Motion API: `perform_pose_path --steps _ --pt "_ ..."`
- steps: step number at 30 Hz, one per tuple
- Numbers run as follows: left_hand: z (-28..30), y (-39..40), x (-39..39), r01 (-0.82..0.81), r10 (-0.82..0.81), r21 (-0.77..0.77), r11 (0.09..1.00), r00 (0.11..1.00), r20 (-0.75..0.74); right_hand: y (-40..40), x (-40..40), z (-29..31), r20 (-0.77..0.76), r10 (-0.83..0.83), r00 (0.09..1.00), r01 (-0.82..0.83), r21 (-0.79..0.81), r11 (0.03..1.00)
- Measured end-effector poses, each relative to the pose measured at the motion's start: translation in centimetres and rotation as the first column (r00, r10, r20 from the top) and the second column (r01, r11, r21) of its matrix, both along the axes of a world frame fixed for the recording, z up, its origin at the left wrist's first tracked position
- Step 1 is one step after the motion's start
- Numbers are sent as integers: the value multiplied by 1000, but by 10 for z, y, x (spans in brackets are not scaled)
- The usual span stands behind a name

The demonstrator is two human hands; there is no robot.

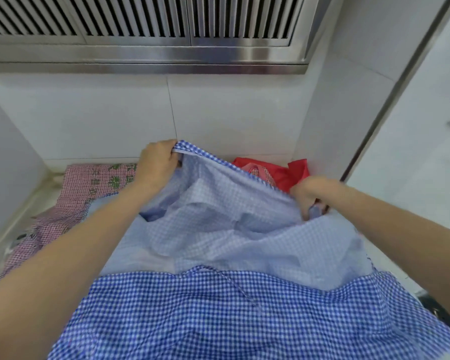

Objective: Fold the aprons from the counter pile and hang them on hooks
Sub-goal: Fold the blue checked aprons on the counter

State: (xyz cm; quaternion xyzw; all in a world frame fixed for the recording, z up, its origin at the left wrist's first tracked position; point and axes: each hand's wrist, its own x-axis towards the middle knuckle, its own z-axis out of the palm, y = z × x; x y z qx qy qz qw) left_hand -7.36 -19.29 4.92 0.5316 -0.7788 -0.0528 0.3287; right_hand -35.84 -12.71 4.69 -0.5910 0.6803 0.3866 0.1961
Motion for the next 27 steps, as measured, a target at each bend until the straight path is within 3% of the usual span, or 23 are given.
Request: perform_pose_path --steps 1,2,3,4,5,6,7,8,10,11,12,14,16,20,23,25,26,27 --pt "0 2 9 -50 51 39 998 998 -23 0 -4 16 -41 43 998 -49 -180 982" --pt "-1 3 15 -97 101 75 992 993 -57 -2 -12 35 -33 52 998 -61 -437 897" --pt "-1 4 20 -133 143 97 986 985 -96 -3 -22 58 -7 54 999 -43 -714 698" --pt "-1 7 23 -154 167 103 983 977 -130 0 -27 87 2 47 999 -18 -904 427" --pt "0 12 25 -158 172 95 983 972 -160 8 -27 117 -3 34 999 -9 -982 187" --pt "0 16 25 -148 160 78 986 969 -189 18 -28 138 -5 11 1000 -5 -1000 10" --pt "-1 25 23 -128 137 53 990 966 -218 27 -29 151 -10 -17 1000 -11 -996 -88" --pt "-7 32 20 -93 98 33 995 969 -226 35 -27 155 -35 -36 999 -38 -993 -111" --pt "-28 49 13 41 -40 15 999 997 -67 55 -24 134 -129 -14 992 -130 -991 -39" --pt "-40 59 10 76 -93 115 990 984 152 63 -24 114 -201 55 978 -203 -979 37" --pt "-56 69 7 60 -156 234 970 895 417 74 -25 89 -261 135 956 -280 -950 142" --pt "-83 83 8 4 -260 334 943 636 726 95 -27 33 -310 225 924 -381 -808 450" --pt "-99 89 11 -50 -370 439 897 461 807 121 -23 -13 -304 185 935 -338 -602 723" --pt "-96 90 4 -230 -595 661 714 297 747 148 -17 -63 -265 104 959 -183 -296 937" --pt "-69 92 -23 -115 -614 708 697 415 672 155 -24 -85 -68 -74 995 65 -125 990" --pt "-62 84 -43 30 -556 629 777 501 664 154 -38 -93 240 -345 907 358 -10 934" --pt "-62 80 -51 82 -518 568 819 534 669 151 -45 -93 363 -405 839 429 14 903" --pt "-62 75 -62 110 -486 524 845 567 665 146 -54 -92 424 -365 829 431 -68 900"
